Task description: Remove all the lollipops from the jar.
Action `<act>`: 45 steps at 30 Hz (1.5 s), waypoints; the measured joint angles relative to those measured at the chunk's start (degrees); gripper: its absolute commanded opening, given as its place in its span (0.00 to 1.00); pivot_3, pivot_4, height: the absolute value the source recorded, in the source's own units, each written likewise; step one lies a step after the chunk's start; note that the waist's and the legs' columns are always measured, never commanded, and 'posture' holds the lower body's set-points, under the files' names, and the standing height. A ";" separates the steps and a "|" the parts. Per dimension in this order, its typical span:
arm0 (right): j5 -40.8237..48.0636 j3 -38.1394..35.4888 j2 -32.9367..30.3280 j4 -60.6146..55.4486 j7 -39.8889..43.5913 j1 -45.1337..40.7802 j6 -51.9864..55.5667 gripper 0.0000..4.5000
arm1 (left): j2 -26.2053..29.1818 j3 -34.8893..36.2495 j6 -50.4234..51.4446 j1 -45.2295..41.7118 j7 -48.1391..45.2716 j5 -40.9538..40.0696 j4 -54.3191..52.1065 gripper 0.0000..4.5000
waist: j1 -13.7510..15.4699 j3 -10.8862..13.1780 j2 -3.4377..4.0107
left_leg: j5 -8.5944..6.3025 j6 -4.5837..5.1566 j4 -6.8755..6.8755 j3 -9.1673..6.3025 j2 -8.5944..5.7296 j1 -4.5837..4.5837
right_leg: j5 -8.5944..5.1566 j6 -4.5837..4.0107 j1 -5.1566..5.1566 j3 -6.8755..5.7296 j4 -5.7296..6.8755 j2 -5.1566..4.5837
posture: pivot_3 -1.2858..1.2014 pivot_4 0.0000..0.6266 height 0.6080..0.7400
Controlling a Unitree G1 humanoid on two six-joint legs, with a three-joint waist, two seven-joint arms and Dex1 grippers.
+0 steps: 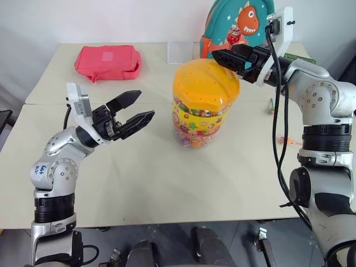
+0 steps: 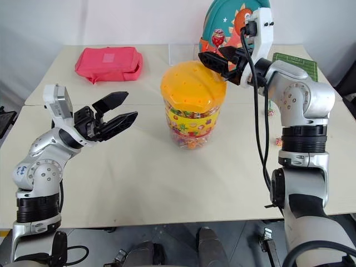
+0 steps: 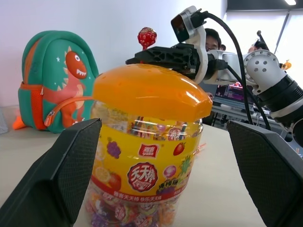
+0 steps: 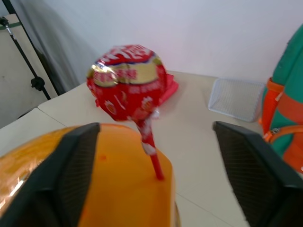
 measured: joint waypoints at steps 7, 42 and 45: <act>0.17 -0.68 0.52 1.13 1.19 0.09 -0.66 0.12 | -0.17 0.00 -0.04 0.27 0.40 0.00 0.00 1.00 | -0.78 0.00 0.00 | 0.00 -0.01 -0.02 0.00 -0.01 0.01 | 0.00 0.00 -0.02 0.02 0.10 0.00 | 0.52 0.24 1.00; -18.16 1.08 -34.94 0.36 15.28 47.37 -11.37 0.01 | 2.55 -15.49 -8.69 3.53 -15.89 12.05 1.59 1.00 | 0.72 -0.04 0.07 | 0.02 0.03 0.16 0.37 -0.10 -0.14 | 0.00 0.00 -0.05 0.32 -0.44 0.10 | 0.52 0.24 1.00; -21.47 1.89 -33.93 5.17 13.07 47.26 -16.85 0.01 | 2.88 -15.88 -7.88 3.66 -16.53 12.04 0.95 1.00 | 0.63 -0.05 0.08 | 0.03 0.03 0.12 0.42 -0.09 -0.02 | 0.00 0.00 -0.03 0.35 -0.40 0.12 | 0.52 0.24 1.00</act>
